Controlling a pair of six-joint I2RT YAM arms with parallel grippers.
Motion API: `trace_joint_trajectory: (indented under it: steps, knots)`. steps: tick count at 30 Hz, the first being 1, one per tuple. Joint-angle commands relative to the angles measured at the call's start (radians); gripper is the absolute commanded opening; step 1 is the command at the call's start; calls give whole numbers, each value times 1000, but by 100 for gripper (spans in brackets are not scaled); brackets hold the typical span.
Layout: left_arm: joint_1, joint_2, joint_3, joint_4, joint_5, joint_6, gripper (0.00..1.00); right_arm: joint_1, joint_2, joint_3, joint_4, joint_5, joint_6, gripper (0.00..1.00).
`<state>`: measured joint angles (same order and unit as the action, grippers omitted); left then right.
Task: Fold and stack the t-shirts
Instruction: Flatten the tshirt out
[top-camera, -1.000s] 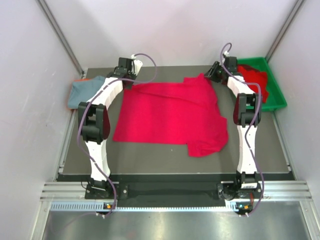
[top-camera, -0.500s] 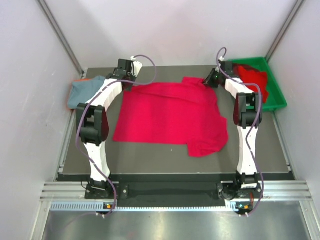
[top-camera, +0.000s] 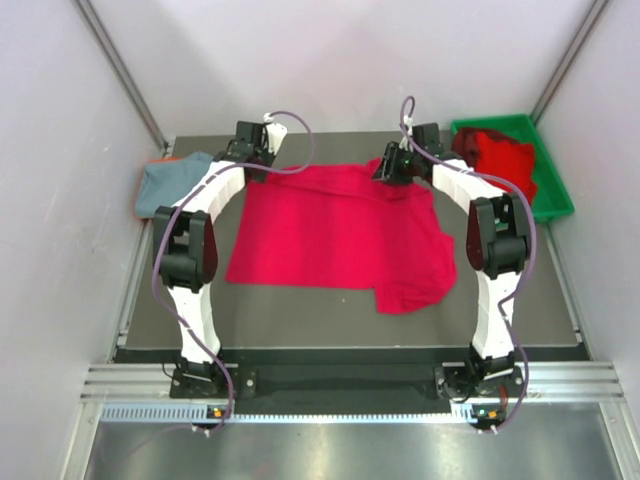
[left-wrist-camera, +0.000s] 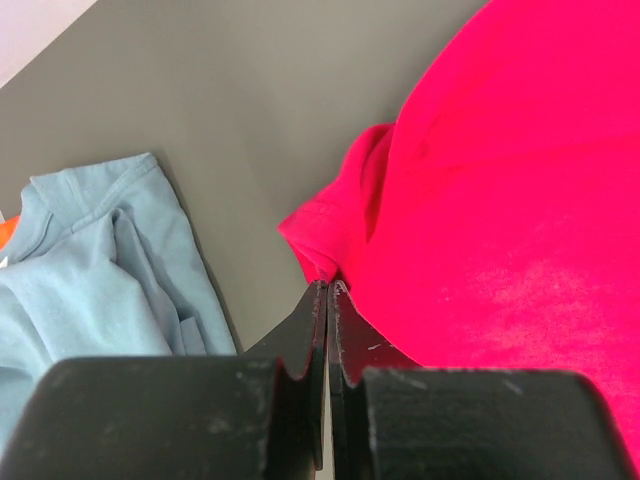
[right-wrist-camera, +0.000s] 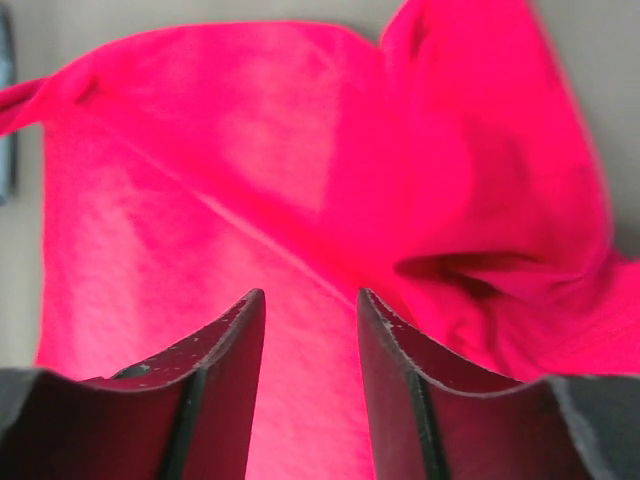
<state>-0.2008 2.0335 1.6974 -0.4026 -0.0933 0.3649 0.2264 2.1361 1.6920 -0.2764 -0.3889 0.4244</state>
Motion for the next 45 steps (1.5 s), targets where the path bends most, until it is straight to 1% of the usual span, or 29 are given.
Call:
trace_joint_trajectory:
  steps: [1,4,8,16,18,21,24,29,33,36,45]
  knots:
    - [9,-67,1,53,24,-9,0,-42,-22,115,-41,67,-88,44]
    - [9,-67,-1,45,27,-32,0,-67,10,144,-55,100,-136,44]
    - [9,-75,-8,41,15,-37,0,-94,24,133,-60,125,-176,42]
    - [9,-84,-16,39,-3,-34,0,-114,51,121,-57,102,-193,40]
    - [9,-81,-18,38,-5,-37,0,-113,59,123,-56,94,-188,38]
    - [9,-82,-22,34,-9,-37,0,-107,62,121,-58,85,-187,29]
    - [9,-84,-27,38,-10,-34,0,-98,61,104,-58,79,-182,24]
    - [9,-79,-25,44,-10,-30,0,-85,54,92,-61,68,-182,24]
    - [9,-76,-27,48,-11,-32,0,-76,51,84,-63,62,-177,28]
    - [9,-76,-25,50,-11,-35,0,-68,57,81,-66,61,-174,29]
    - [12,-76,-22,51,-20,-30,0,-62,62,95,-75,74,-177,29]
